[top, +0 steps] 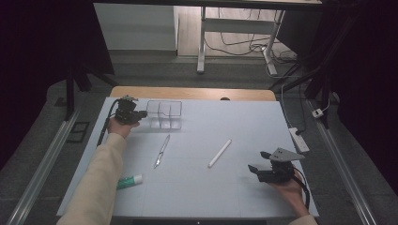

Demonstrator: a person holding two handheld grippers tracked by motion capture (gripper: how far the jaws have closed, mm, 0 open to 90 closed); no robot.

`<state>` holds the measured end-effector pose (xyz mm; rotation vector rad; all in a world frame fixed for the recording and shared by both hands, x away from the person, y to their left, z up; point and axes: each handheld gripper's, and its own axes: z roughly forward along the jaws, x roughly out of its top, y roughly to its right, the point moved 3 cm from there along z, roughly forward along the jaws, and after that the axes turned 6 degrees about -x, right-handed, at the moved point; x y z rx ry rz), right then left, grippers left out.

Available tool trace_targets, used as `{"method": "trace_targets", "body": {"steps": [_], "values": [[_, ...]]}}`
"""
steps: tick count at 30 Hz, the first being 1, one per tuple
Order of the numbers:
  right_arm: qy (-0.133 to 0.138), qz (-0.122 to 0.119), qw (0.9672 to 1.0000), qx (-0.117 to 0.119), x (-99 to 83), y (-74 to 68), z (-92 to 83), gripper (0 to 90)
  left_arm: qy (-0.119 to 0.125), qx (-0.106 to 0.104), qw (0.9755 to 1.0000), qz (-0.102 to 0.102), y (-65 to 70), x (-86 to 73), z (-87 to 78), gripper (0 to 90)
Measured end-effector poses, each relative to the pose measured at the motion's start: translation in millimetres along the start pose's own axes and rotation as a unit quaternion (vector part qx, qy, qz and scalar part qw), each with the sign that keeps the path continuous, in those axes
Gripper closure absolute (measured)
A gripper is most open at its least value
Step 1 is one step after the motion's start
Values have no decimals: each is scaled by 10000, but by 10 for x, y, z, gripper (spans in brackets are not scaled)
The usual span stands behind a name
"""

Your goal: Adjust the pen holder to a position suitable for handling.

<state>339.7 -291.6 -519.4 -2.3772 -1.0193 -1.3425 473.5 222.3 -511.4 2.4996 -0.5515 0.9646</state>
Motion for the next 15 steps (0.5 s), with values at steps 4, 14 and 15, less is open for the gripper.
{"method": "trace_targets", "body": {"steps": [4,14,15], "values": [[-2,-4,10000,8,0,-1,3,231,-8,-25,10000,32,32,20,12,891],[14,2,10000,-6,3,0,-2,232,-53,-42,9999,131,125,80,55,891],[11,-2,10000,-4,3,0,-1,233,-59,-52,9999,136,133,84,61,891]]}}
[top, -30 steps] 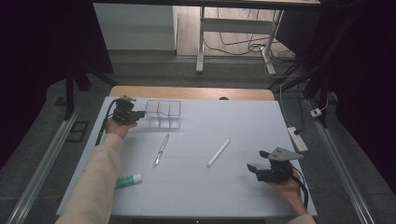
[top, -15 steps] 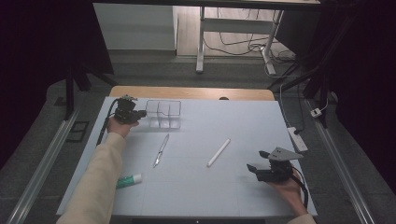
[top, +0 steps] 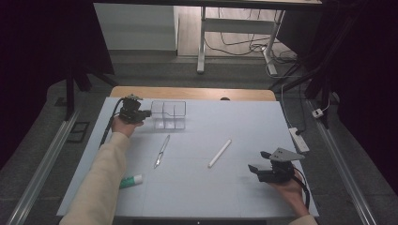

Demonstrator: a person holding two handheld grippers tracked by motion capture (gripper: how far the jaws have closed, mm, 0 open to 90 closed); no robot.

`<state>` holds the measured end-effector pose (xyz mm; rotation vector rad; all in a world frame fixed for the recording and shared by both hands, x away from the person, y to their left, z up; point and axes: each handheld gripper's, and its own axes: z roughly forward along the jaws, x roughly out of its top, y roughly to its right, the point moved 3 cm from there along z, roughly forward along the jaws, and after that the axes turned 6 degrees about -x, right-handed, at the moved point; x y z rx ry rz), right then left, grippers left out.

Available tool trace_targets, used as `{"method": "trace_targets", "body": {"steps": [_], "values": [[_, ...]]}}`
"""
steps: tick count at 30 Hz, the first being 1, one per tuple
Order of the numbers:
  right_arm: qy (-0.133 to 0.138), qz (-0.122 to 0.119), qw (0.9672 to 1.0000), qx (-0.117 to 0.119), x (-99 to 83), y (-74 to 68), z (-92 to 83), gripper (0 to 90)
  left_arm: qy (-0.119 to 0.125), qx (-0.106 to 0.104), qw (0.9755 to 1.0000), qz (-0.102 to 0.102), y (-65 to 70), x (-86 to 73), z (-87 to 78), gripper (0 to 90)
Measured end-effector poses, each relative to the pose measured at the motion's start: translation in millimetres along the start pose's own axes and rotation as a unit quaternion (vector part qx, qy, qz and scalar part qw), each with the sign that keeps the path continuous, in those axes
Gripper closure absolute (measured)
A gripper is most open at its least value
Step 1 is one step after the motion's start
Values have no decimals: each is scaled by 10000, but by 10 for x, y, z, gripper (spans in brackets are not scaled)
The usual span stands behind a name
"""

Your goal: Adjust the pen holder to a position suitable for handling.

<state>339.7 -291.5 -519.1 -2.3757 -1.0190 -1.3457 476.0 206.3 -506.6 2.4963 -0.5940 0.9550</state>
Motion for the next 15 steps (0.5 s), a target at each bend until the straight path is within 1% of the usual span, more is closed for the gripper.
{"method": "trace_targets", "body": {"steps": [8,15], "values": [[-29,-3,10000,-8,-4,1,8,233,-18,21,10000,-9,59,58,64,891],[-37,-16,10000,-17,-5,2,6,233,-38,-15,10000,61,129,99,117,891]]}}
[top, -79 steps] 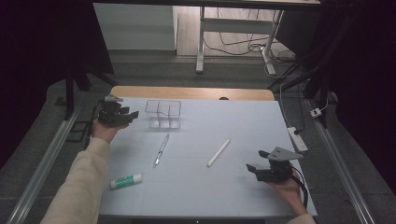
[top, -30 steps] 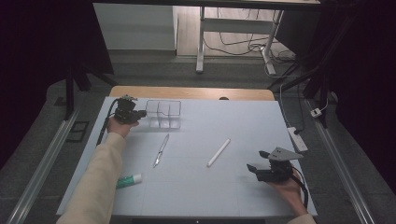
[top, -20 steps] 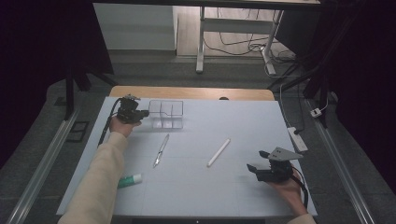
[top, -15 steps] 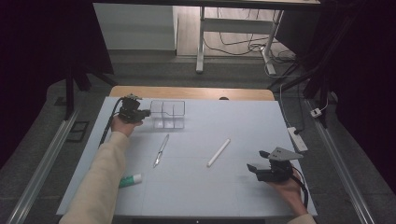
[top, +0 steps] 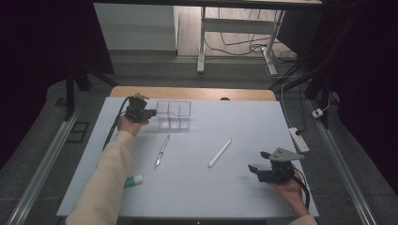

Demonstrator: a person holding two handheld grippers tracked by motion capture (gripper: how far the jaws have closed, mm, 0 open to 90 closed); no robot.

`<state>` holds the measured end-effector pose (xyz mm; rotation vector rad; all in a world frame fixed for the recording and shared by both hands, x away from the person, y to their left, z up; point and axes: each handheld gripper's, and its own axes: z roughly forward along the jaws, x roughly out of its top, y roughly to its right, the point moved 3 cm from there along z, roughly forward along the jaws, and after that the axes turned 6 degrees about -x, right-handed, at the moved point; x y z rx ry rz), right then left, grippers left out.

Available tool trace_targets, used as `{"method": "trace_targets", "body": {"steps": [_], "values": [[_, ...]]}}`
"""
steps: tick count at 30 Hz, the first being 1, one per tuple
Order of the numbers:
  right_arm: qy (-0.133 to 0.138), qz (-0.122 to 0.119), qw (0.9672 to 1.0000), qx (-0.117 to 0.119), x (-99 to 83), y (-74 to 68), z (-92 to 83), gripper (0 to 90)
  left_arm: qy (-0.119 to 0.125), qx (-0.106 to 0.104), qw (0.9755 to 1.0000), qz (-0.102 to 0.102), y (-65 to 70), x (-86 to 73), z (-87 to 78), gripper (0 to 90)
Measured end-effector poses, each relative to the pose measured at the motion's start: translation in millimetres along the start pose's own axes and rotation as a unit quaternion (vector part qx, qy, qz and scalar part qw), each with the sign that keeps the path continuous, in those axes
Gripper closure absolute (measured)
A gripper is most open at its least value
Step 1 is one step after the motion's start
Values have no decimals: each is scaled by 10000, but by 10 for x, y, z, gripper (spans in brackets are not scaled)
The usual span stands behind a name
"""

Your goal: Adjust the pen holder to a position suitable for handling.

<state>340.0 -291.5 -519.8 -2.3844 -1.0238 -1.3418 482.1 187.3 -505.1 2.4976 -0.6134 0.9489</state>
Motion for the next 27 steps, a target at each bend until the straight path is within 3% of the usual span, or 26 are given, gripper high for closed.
{"method": "trace_targets", "body": {"steps": [27], "values": [[17,20,10000,31,-2,-5,10,237,-67,-214,9996,194,279,153,237,890]]}}
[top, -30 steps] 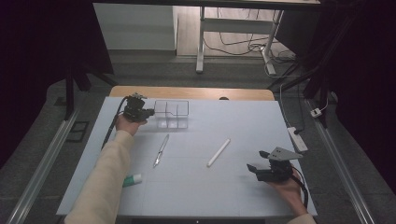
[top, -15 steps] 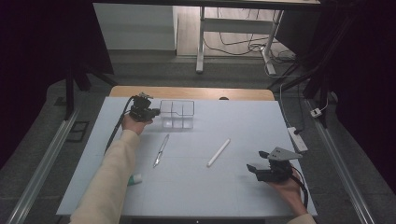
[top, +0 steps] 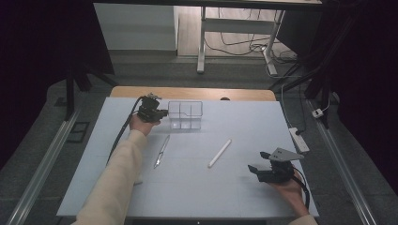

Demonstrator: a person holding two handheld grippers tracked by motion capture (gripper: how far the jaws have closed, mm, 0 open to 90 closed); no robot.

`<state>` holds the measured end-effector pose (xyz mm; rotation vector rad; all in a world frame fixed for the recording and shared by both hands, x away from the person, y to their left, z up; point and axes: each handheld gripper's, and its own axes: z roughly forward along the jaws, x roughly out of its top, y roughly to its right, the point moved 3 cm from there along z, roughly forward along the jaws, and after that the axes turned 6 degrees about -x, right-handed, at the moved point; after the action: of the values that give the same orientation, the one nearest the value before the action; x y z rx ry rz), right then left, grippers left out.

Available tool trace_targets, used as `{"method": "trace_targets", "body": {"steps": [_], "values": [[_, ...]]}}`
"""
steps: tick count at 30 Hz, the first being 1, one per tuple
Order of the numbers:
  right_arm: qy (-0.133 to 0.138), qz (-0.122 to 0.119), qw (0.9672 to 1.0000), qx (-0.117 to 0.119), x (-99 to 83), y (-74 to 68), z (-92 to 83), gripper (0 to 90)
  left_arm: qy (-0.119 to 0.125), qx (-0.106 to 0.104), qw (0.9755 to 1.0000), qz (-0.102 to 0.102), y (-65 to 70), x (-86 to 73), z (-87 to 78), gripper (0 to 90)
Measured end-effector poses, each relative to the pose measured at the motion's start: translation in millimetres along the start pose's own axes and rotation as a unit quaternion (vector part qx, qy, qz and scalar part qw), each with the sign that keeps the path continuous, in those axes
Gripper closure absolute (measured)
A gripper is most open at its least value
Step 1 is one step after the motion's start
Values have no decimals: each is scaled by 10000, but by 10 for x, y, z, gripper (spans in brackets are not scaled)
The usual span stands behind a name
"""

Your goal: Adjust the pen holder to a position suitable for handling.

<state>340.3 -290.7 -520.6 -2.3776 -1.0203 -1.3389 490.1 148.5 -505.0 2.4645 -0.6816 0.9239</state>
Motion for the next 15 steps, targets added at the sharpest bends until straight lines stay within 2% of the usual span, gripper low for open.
{"method": "trace_targets", "body": {"steps": [15], "values": [[-20,-17,10000,47,-2,-13,10,238,-38,-105,9999,79,111,59,86,890]]}}
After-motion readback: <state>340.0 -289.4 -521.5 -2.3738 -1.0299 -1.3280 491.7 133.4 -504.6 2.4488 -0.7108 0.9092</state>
